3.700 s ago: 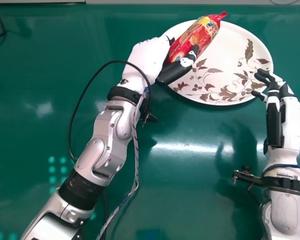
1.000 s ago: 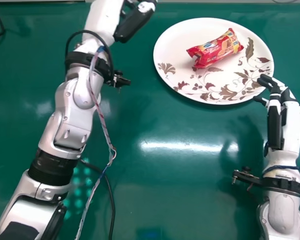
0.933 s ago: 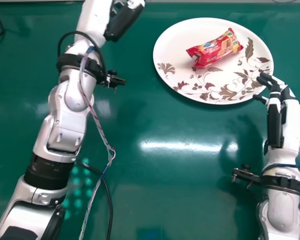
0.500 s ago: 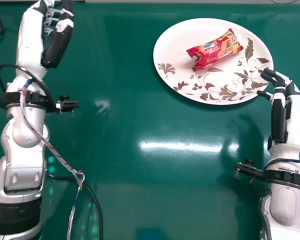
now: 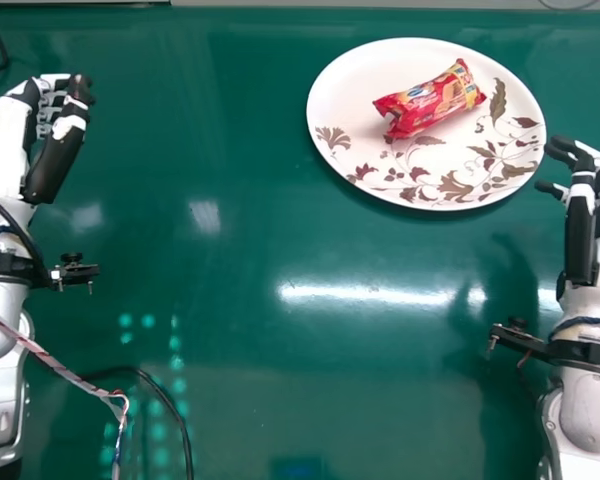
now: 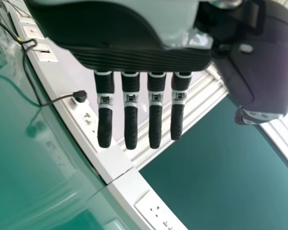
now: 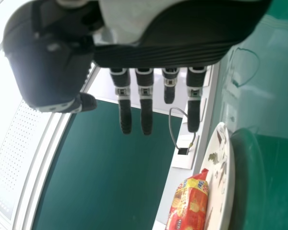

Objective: Pick up biscuit and place it in the plate

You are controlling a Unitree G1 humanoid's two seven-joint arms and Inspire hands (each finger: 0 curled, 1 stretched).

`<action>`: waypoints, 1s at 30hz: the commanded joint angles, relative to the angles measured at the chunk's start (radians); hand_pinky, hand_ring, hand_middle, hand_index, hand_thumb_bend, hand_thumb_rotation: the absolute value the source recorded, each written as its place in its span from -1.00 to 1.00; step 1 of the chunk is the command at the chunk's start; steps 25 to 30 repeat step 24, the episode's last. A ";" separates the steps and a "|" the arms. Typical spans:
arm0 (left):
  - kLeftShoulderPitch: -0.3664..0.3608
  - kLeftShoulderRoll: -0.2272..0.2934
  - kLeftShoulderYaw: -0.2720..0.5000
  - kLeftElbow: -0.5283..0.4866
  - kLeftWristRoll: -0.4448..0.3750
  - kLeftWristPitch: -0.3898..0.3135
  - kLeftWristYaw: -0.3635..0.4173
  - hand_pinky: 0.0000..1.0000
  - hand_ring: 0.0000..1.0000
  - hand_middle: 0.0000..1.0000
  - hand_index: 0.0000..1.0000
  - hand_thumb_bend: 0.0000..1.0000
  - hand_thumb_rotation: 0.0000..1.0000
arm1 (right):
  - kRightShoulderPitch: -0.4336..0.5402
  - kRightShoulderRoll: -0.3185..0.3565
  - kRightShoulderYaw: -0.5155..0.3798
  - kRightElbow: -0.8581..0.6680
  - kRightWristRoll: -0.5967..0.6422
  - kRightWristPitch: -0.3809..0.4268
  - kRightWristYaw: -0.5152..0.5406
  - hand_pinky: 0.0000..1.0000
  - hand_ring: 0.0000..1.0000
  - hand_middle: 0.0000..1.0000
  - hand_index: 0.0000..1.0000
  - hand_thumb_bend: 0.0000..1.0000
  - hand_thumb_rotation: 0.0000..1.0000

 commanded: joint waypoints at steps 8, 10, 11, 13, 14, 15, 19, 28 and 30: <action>0.093 0.073 0.069 -0.033 0.003 -0.028 -0.024 0.13 0.39 0.46 0.55 0.18 0.59 | 0.026 0.015 0.003 -0.052 -0.001 0.020 -0.010 0.33 0.48 0.52 0.51 -0.19 -0.78; 0.103 0.065 0.071 -0.034 -0.009 -0.041 -0.019 0.11 0.38 0.46 0.55 0.13 0.56 | 0.027 0.021 0.002 -0.053 0.001 0.018 -0.014 0.34 0.48 0.53 0.51 -0.19 -0.77; 0.108 0.061 0.072 -0.034 -0.014 -0.051 -0.015 0.10 0.37 0.46 0.55 0.11 0.54 | 0.026 0.024 0.001 -0.052 0.004 0.014 -0.016 0.34 0.49 0.53 0.51 -0.19 -0.77; 0.118 0.051 0.070 -0.037 -0.025 -0.059 -0.012 0.11 0.38 0.46 0.54 0.13 0.50 | 0.025 0.027 -0.002 -0.055 0.002 0.013 -0.022 0.33 0.48 0.52 0.50 -0.19 -0.76; 0.122 0.044 0.067 -0.032 -0.030 -0.067 -0.008 0.11 0.38 0.47 0.54 0.14 0.49 | 0.024 0.028 -0.003 -0.055 0.000 0.013 -0.026 0.32 0.47 0.52 0.50 -0.19 -0.75; 0.125 0.035 0.064 -0.028 -0.034 -0.073 -0.004 0.10 0.37 0.47 0.54 0.16 0.48 | 0.024 0.028 -0.004 -0.054 0.000 0.010 -0.029 0.32 0.47 0.51 0.50 -0.18 -0.75; 0.130 -0.001 0.039 -0.019 -0.035 -0.079 0.005 0.10 0.41 0.50 0.58 0.14 0.47 | 0.025 0.019 -0.015 -0.047 0.003 0.003 -0.032 0.33 0.47 0.52 0.51 -0.20 -0.78; 0.117 -0.028 0.020 0.003 -0.028 -0.091 0.025 0.10 0.41 0.50 0.60 0.17 0.46 | 0.016 0.006 -0.027 -0.041 0.004 0.003 -0.026 0.31 0.47 0.53 0.50 -0.21 -0.80; 0.117 -0.028 0.020 0.003 -0.028 -0.091 0.025 0.10 0.41 0.50 0.60 0.17 0.46 | 0.016 0.006 -0.027 -0.041 0.004 0.003 -0.026 0.31 0.47 0.53 0.50 -0.21 -0.80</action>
